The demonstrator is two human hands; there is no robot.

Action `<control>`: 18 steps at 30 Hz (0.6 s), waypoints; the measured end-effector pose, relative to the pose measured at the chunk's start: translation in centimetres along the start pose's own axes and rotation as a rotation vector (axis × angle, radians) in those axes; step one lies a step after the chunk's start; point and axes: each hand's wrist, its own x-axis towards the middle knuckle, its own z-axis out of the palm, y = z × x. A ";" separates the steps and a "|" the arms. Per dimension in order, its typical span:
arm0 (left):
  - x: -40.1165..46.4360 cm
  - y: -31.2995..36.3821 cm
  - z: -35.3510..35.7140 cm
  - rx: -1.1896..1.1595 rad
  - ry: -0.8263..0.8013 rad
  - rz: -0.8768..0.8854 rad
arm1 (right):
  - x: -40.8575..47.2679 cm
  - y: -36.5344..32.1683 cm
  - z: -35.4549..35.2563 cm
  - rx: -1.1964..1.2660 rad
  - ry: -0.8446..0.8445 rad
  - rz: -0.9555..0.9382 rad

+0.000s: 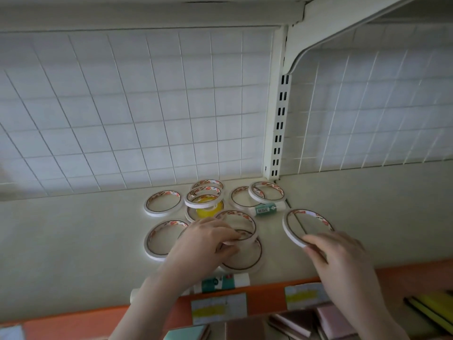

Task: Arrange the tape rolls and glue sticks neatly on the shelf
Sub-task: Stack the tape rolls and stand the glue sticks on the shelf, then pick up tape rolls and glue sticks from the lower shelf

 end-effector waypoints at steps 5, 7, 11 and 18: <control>0.3 0.1 0.1 0.064 -0.023 -0.006 | -0.5 0.3 0.0 0.017 -0.005 -0.006; 0.5 0.3 -0.1 0.098 -0.006 0.014 | -0.8 0.5 0.0 0.020 -0.010 0.001; 0.4 0.9 -0.4 0.084 0.064 -0.005 | -1.1 0.6 0.0 0.020 0.008 -0.009; -0.9 1.9 -1.6 0.123 0.243 -0.094 | -0.7 -0.2 0.1 0.075 -0.004 -0.027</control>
